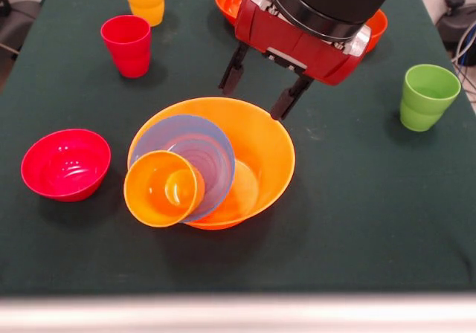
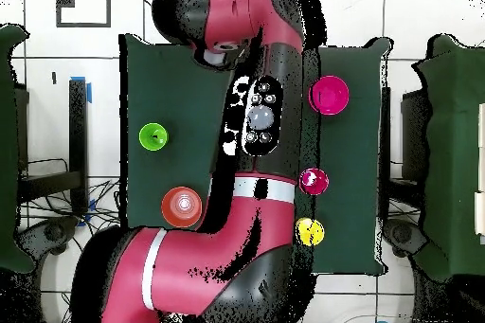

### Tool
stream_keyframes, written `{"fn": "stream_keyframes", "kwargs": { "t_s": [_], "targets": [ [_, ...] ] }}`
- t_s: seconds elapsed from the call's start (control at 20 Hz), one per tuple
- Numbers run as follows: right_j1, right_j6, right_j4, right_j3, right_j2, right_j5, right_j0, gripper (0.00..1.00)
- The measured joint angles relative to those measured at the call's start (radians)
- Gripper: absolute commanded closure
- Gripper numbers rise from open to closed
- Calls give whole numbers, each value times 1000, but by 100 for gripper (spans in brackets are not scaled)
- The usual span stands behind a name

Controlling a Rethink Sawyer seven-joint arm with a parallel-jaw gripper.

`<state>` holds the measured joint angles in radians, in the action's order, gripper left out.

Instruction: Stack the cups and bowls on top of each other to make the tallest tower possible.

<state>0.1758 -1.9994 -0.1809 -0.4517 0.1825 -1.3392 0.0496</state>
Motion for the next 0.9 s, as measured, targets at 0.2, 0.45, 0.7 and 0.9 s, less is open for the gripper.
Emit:
{"fn": "stream_keyframes", "kwargs": {
  "t_s": [0.2,0.45,0.7,0.9],
  "targets": [
    [1,0,0,0,0,0,0,0],
    [-3,0,0,7,2,-12,4,0],
    [-17,0,0,35,3,-30,11,0],
    [-7,0,0,16,3,-28,11,0]
  ]
}}
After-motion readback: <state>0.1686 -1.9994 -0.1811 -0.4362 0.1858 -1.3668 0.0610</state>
